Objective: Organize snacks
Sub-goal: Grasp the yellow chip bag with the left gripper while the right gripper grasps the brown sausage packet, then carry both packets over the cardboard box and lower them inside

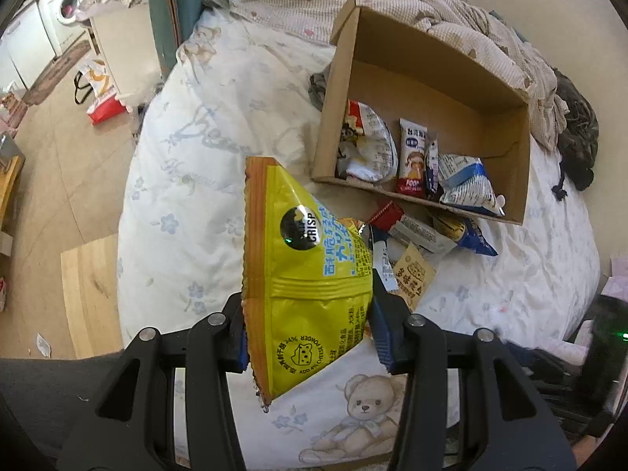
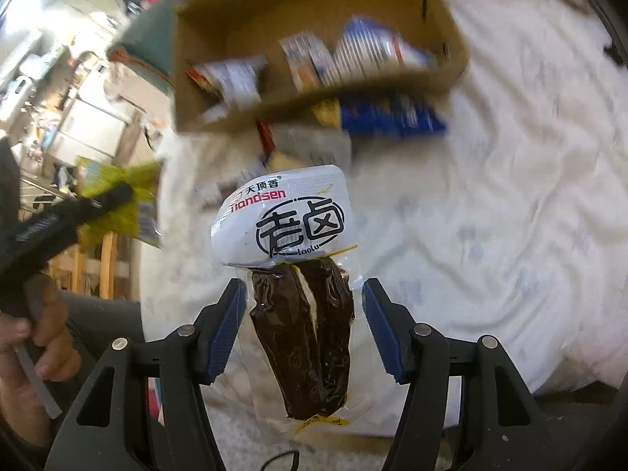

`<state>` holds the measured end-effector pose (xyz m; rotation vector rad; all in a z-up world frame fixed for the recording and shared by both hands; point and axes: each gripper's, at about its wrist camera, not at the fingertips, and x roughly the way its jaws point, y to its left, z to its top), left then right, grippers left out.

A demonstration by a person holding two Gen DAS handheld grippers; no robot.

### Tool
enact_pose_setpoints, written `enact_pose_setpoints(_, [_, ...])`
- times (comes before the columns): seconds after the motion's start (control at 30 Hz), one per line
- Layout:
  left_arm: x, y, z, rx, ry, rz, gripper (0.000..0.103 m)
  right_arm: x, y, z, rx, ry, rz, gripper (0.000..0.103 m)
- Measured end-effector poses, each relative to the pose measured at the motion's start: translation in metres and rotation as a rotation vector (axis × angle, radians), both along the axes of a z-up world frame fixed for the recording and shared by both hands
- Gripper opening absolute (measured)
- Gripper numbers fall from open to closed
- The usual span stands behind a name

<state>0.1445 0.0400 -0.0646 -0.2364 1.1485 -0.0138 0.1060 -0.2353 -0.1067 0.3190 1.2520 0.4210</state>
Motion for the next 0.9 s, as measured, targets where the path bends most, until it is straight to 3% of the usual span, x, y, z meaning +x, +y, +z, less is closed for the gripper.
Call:
enact_pose_setpoints(0.13, [0.0,0.0,0.005,0.024,-0.042,0.012,0.043,0.0,0.001,0.022,0.061,-0.092,-0.014,0.063])
enact_pose_setpoints(0.6, [-0.003,-0.016,0.023,0.09,-0.16,-0.024,0.043,0.008,-0.003,0.049,0.194,-0.184,-0.061,0.063])
enact_pose_setpoints(0.9, [0.007,-0.028,0.06,0.095,-0.261,-0.061,0.043,0.036,-0.01,0.065,0.226,-0.231,-0.107,0.063])
